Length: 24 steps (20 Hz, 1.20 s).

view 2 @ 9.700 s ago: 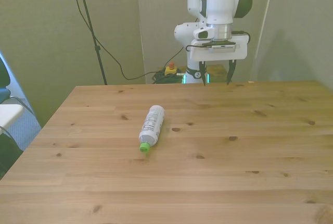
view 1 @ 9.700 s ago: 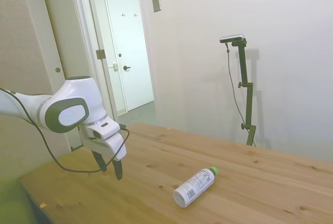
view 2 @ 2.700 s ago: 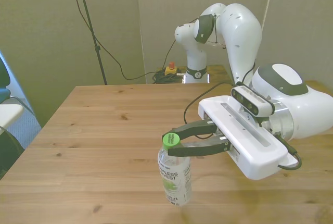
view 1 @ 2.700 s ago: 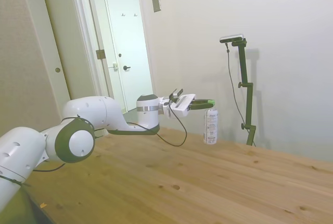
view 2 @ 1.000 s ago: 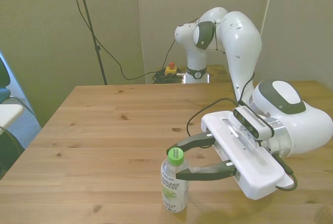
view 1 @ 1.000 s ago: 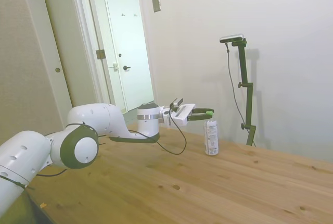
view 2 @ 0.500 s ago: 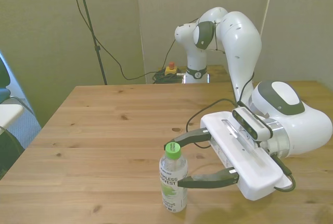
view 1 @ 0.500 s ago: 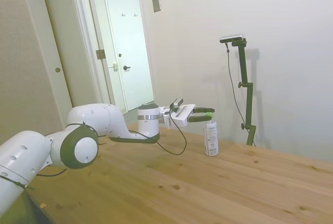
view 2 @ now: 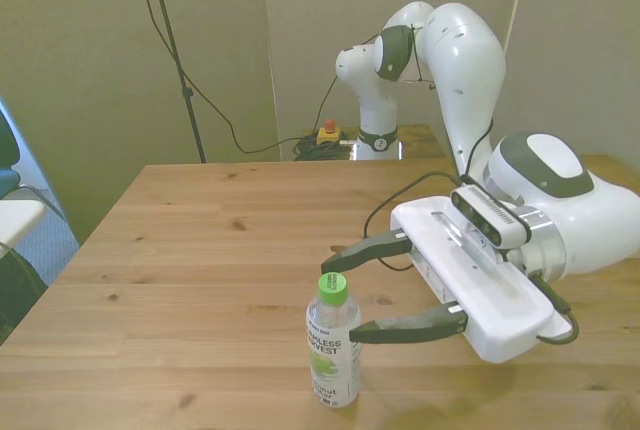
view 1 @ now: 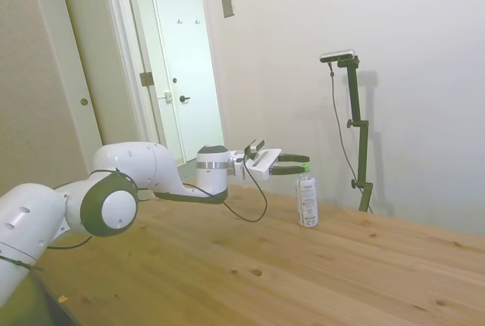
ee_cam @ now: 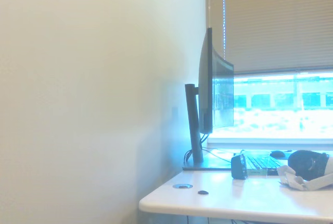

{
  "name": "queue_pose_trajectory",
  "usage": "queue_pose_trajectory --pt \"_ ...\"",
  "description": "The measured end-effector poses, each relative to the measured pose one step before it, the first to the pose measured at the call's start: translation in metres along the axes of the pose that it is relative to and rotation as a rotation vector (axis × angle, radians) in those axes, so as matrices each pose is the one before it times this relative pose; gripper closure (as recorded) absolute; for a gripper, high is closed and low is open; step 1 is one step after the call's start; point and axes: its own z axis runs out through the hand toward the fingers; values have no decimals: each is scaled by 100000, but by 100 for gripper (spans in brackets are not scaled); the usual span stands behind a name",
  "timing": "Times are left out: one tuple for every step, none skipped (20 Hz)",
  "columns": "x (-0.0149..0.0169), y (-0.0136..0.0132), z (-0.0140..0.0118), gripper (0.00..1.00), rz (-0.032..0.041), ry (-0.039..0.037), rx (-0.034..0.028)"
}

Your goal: Stand the water bottle

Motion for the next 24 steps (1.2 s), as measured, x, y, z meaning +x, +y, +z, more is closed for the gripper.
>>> queue_pose_trajectory --pt "563 -271 -267 0 17 -818 -570" --pt "565 -178 -362 0 -211 -1141 -800" --pt "615 -148 -483 0 -410 -1579 -1041" --pt "740 -254 -668 0 -603 -2618 -1528" --pt "1007 -466 -795 0 -184 -3368 -1874" --pt "1140 -565 -771 0 -247 -3173 -991" --pt "1344 -661 -782 0 -735 -3723 -786" --pt "1437 -639 -667 0 -938 -4072 -721" --pt "1601 -618 -637 0 -1140 -4118 -442" --pt "1575 -449 -484 0 -1367 -4134 -495" --pt "1596 -266 -414 0 -1605 -3894 -469" --pt "1480 -4 -329 0 -1925 -3671 -460" --pt "1332 206 -337 0 -1982 -3748 -682" --pt "1043 417 -366 0 -2193 -3573 -538" --pt "771 602 -439 0 -2454 -3401 -582" --pt "583 714 -562 0 -2093 -3811 -806" --pt "432 776 -634 0 -1985 -4069 -873" --pt "380 806 -797 0 -1867 -4126 -796" --pt "350 846 -874 0 -1668 -4318 -834" --pt "355 907 -920 0 -1711 -4291 -883" --pt "261 985 -891 0 -1798 -4297 -987" --pt "175 1099 -827 0 -1951 -4223 -1122" --pt "102 1222 -716 0 -2267 -4264 -1304" --pt "-10 1362 -559 0 -2530 -4196 -1350"
